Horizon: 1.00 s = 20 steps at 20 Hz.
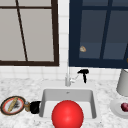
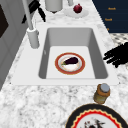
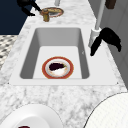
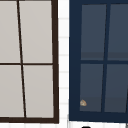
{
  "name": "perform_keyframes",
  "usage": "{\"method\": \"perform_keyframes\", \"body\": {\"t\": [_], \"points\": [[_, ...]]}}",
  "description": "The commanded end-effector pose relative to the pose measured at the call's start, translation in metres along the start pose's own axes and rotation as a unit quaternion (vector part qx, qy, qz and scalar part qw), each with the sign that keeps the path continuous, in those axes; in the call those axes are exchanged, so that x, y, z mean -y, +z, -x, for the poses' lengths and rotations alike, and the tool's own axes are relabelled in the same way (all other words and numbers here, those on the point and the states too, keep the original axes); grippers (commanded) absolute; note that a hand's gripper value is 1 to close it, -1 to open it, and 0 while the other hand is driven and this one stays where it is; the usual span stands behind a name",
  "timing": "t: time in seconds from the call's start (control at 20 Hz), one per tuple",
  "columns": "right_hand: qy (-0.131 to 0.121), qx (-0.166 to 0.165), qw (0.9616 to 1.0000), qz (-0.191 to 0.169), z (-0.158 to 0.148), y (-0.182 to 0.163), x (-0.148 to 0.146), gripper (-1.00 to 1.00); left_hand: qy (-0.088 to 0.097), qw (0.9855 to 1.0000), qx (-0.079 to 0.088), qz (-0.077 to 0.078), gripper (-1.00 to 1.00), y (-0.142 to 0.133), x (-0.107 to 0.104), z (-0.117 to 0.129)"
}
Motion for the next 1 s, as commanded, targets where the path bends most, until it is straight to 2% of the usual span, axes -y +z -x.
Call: {"method": "perform_keyframes", "body": {"t": [0.0, 0.3, 0.35, 0.5, 0.55, 0.6, 0.95], "points": [[-0.025, -0.012, 0.9996, -0.007, 0.008, 0.012, -0.011, -1.00, 0.000, 1.0000, 0.000, 0.000, 0.00, 0.000, 0.000, 0.000], [-0.020, -0.007, 0.9998, 0.007, 0.019, 0.035, -0.020, -1.00, 0.000, 1.0000, 0.000, 0.000, 0.00, 0.000, 0.000, 0.000], [-0.027, -0.002, 0.9996, 0.009, 0.022, 0.038, -0.021, -1.00, 0.000, 1.0000, 0.000, 0.000, 0.00, 0.000, 0.000, 0.000], [-0.018, -0.024, 0.9994, 0.018, 0.026, 0.046, -0.024, -1.00, 0.000, 1.0000, 0.000, 0.000, 0.00, 0.000, 0.000, 0.000], [-0.006, 0.001, 1.0000, 0.007, 0.023, 0.041, -0.022, -1.00, 0.000, 1.0000, 0.000, 0.000, 0.00, 0.000, 0.000, 0.000], [0.003, -0.006, 1.0000, -0.003, 0.022, 0.040, -0.023, -1.00, 0.000, 1.0000, 0.000, 0.000, 0.00, 0.000, 0.000, 0.000], [0.003, -0.007, 1.0000, -0.004, 0.026, 0.043, -0.025, -1.00, 0.000, 1.0000, 0.000, 0.000, 0.00, 0.000, 0.000, 0.000]]}}
